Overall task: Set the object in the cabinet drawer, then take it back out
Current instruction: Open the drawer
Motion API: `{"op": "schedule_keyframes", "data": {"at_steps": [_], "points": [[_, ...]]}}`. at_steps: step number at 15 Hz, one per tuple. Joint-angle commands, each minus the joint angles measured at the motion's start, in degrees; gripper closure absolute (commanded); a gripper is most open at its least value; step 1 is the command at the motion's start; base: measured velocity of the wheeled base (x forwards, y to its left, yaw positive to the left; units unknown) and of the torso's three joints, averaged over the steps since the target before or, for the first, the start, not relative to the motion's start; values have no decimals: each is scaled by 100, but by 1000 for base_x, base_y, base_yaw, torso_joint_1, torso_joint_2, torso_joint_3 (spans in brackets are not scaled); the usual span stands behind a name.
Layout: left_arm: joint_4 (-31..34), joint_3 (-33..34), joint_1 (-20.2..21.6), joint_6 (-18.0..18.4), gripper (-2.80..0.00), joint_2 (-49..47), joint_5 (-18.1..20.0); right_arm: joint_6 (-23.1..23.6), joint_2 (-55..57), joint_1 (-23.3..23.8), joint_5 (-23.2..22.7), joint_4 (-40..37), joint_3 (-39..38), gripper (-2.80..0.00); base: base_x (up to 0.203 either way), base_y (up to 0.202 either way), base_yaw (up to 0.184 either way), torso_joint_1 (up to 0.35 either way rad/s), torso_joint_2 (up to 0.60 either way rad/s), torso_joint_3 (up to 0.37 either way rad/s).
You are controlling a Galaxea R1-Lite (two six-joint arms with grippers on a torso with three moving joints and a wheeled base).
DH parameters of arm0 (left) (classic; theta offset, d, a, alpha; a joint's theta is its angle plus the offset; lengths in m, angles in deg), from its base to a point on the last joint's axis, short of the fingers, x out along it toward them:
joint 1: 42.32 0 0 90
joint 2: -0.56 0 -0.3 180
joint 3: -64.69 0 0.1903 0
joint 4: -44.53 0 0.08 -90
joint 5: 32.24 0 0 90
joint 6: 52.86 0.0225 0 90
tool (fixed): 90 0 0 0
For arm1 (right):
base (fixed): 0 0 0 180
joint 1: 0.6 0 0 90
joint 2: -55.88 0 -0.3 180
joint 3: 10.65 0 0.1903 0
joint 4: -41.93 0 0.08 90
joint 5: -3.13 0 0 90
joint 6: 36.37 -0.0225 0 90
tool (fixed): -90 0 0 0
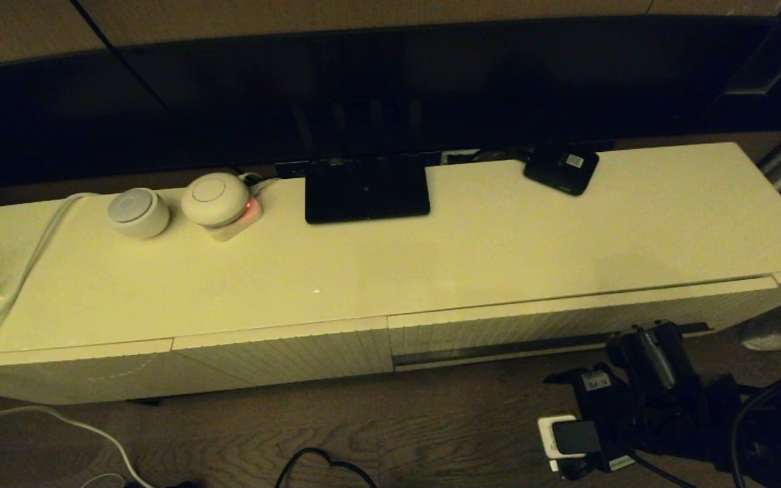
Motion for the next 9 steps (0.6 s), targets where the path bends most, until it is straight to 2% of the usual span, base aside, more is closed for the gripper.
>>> {"op": "schedule_keyframes", "data": {"at_steps": [1,5,9], "points": [[2,18,2,3,0,0,2,51,234,31,-13,65,57,-280,0,0,0,0,0,0],[2,18,2,3,0,0,2,42,647,100,4,754,60,-280,0,0,0,0,0,0],[2,18,2,3,0,0,2,51,872,163,20,993,131,-280,0,0,0,0,0,0]]}}
